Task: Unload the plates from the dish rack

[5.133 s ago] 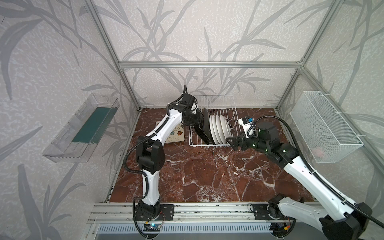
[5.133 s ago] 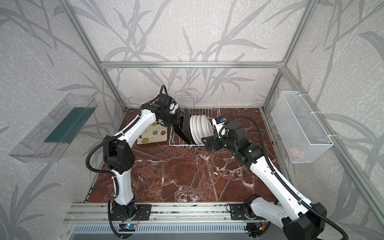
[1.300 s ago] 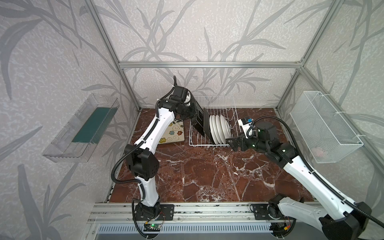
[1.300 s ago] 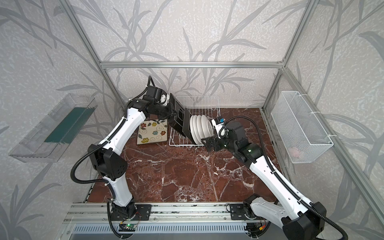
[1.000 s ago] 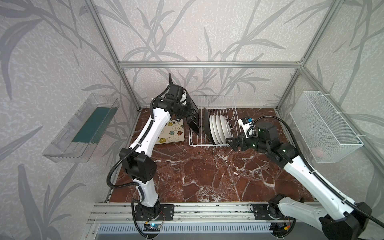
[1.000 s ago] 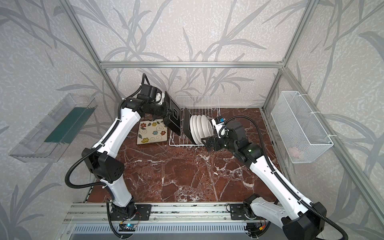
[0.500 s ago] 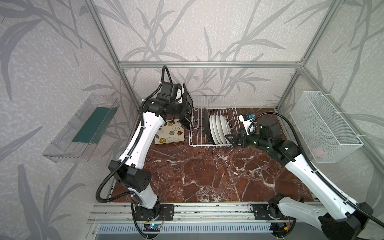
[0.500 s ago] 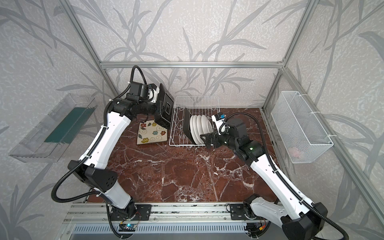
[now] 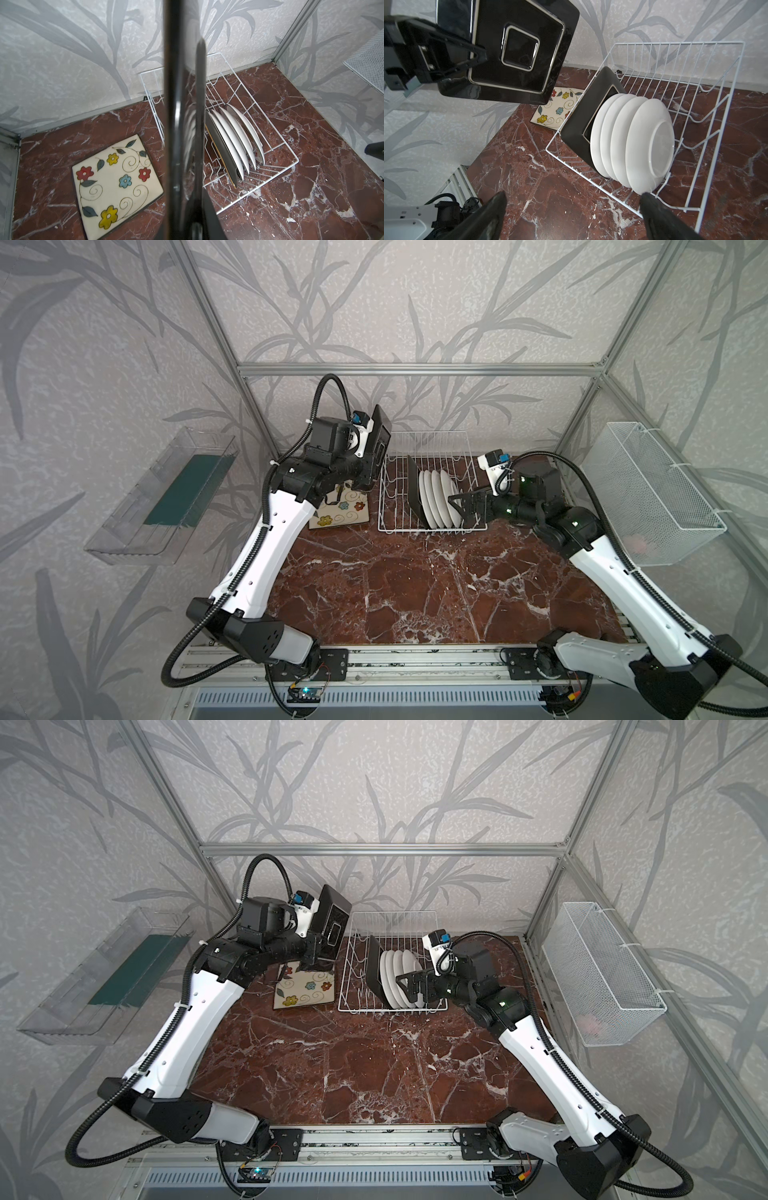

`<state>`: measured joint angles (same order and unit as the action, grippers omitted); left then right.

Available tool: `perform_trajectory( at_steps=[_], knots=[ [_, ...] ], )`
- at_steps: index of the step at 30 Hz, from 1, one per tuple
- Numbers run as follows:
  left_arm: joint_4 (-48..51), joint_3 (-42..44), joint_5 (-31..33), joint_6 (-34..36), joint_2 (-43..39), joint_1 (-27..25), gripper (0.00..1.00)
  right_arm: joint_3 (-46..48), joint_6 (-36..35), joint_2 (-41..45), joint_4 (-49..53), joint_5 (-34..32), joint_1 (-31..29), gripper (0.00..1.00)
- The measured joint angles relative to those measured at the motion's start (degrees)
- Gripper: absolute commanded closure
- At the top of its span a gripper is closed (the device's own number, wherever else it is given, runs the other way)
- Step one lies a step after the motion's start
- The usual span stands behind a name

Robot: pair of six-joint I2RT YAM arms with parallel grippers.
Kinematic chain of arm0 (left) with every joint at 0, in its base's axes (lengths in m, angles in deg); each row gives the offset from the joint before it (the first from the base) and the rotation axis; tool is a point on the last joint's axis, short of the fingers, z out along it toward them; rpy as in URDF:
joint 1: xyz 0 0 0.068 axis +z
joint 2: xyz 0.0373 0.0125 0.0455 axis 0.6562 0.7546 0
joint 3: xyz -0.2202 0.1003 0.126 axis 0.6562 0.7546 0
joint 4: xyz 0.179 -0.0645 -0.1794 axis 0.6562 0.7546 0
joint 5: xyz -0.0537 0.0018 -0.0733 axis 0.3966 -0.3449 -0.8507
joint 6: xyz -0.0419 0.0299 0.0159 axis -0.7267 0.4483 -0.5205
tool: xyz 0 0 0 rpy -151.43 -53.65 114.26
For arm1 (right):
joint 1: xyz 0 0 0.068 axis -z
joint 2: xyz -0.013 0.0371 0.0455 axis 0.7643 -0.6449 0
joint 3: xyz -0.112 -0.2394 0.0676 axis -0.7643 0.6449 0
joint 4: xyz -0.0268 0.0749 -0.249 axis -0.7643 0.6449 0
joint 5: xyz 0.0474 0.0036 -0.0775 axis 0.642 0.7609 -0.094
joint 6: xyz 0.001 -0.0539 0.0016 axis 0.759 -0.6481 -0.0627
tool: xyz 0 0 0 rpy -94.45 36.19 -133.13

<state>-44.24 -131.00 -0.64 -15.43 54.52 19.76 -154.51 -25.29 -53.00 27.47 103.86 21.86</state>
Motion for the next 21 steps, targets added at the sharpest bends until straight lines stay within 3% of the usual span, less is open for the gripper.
perform_trajectory(
  at_steps=[11, 21],
  knots=[
    [-13.8, 14.5, 1.0, 13.4, -6.5, -2.7, 1.00, -5.5, 8.1, -4.8, 1.2, 7.0, 6.8, 0.00],
    [-23.1, 19.8, 3.7, 28.7, -8.5, -7.6, 1.00, -5.6, 23.3, -10.2, -4.8, 13.7, 10.4, 0.01]
  ],
)
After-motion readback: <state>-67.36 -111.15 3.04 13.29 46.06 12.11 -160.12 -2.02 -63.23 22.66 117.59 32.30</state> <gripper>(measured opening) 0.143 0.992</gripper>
